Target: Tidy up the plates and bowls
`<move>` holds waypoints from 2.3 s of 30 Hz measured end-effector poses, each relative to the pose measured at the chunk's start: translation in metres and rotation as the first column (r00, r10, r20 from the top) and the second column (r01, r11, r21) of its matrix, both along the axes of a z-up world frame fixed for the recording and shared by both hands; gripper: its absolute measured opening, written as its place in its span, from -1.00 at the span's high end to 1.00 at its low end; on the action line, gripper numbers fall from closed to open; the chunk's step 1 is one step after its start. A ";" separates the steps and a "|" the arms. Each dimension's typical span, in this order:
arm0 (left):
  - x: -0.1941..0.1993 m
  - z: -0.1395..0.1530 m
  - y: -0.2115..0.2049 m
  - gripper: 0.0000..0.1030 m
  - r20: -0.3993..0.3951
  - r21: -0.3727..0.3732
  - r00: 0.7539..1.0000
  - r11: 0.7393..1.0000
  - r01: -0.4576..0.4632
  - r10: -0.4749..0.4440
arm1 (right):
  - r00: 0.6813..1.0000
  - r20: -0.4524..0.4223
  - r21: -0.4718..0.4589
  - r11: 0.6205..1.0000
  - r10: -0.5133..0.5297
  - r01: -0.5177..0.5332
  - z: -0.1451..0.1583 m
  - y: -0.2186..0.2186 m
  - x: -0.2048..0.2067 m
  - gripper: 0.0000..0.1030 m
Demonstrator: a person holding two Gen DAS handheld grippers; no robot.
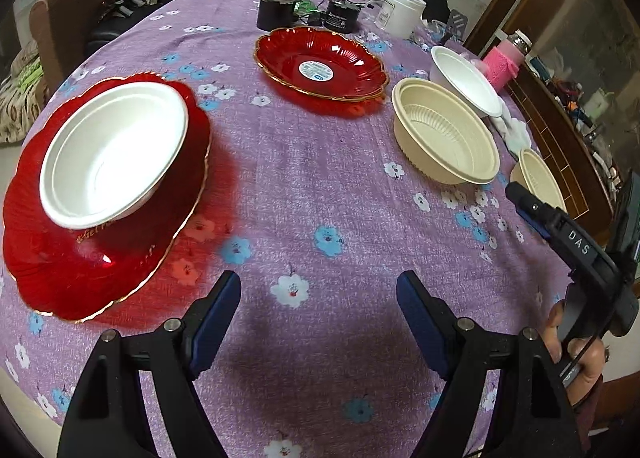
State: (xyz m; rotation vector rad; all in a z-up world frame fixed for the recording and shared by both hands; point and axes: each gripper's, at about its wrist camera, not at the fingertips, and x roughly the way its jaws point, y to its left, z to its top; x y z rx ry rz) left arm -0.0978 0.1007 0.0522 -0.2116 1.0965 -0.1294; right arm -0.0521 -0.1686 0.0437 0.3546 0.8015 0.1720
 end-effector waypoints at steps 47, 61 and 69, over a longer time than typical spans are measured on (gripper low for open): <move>0.224 0.012 0.071 -0.13 -0.112 -0.144 0.986 0.980 -0.136 0.120 | 0.928 -0.255 -0.126 0.942 0.272 -0.310 0.025 0.146 0.226 0.67; 0.049 0.086 0.170 -0.14 0.116 0.105 0.955 0.953 -0.285 0.272 | 0.833 -0.116 0.023 0.840 0.541 -0.542 0.063 0.265 0.097 0.69; 0.006 0.074 0.206 -0.14 0.109 0.092 0.936 0.934 -0.344 0.334 | 0.802 -0.122 -0.016 0.807 0.585 -0.591 0.056 0.310 0.056 0.68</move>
